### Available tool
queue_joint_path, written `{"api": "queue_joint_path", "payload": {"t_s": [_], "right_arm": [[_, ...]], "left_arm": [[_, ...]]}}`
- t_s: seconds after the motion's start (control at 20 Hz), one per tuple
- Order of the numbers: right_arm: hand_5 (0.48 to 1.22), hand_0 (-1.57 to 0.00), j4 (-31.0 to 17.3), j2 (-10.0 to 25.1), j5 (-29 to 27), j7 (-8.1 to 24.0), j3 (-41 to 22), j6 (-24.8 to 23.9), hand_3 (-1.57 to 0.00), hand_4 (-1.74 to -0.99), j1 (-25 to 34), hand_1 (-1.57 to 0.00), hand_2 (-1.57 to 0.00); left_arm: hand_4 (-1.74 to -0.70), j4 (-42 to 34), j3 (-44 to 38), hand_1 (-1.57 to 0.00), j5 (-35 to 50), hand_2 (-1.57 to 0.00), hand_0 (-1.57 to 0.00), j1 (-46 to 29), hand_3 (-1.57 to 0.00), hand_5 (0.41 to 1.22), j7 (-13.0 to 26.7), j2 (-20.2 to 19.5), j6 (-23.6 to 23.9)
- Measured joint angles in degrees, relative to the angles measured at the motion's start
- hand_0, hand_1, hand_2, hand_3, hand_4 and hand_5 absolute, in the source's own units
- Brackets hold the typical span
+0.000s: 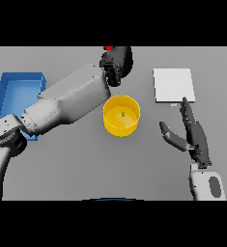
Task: Pick up the red beaker and tilt it to pour out 1 green nut into yellow bowl. Pick up the yellow bowl and place it on the metallic measuring scale.
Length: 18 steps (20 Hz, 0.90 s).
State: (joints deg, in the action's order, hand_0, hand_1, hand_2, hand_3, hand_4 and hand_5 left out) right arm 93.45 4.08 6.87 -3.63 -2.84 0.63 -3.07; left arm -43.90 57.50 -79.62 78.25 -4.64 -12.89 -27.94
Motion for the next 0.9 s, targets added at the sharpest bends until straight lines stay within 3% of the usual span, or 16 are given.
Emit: {"api": "queue_joint_path", "payload": {"t_s": [0.05,0.15,0.25,0.4,0.5,0.6,0.75,0.9], "right_arm": [[0.609,0.0,0.4,-0.1,0.4,-0.2,-0.2,-0.3,0.0,-1.222,0.4,0.0,0.0],[0.62,0.0,0.3,-0.1,-0.7,0.2,0.0,0.5,0.0,-1.231,0.7,0.0,0.0],[0.631,0.0,0.5,-0.3,-0.9,-0.2,-0.4,1.0,0.0,-1.246,0.2,0.0,0.0],[0.642,0.0,0.2,0.1,-1.2,0.3,0.0,1.0,0.0,-1.274,1.1,0.0,0.0],[0.645,0.0,0.3,0.2,-1.0,0.6,-0.3,1.2,0.0,-1.292,1.2,0.0,0.0],[0.651,0.0,0.1,0.7,-0.8,-0.1,-0.4,1.4,0.0,-1.306,1.2,0.0,0.0],[0.651,0.0,0.2,1.1,0.0,-0.6,-1.1,1.6,0.0,-1.307,1.6,0.0,0.0],[0.651,0.0,-0.3,1.0,1.1,-2.0,-1.6,1.2,0.0,-1.298,1.8,0.0,0.0]], "left_arm": [[-1.64,0.5,-1.5,-1.27,0.3,-1.25,-1.57,1.3,-1.57,1.189,0.3,-0.1,0.9],[-1.68,1.9,-4.5,-1.38,0.5,-1.37,-1.57,5.0,-1.21,1.201,1.2,-1.8,3.3],[-1.6,4.1,-7.1,-1.45,1.3,-1.44,-1.57,8.1,-1.34,1.208,-0.3,-3.7,6.2],[-1.54,9.5,-15.0,-1.51,4.0,-1.5,-1.57,14.6,-1.45,1.214,3.6,-6.1,5.0],[-1.61,14.1,-20.9,-1.53,7.5,-1.53,-1.57,16.2,-1.45,1.217,4.3,-8.0,5.4],[-1.66,19.1,-30.8,-1.55,14.4,-1.54,-1.57,16.3,-1.45,1.218,9.5,-11.7,6.0],[-1.7,23.3,-40.6,-1.56,22.4,-1.56,-1.57,12.7,-1.39,1.22,13.0,-15.4,9.8],[-1.72,23.7,-46.6,-1.56,27.5,-1.56,-1.57,8.7,-1.44,1.22,15.1,-18.5,14.7]]}}
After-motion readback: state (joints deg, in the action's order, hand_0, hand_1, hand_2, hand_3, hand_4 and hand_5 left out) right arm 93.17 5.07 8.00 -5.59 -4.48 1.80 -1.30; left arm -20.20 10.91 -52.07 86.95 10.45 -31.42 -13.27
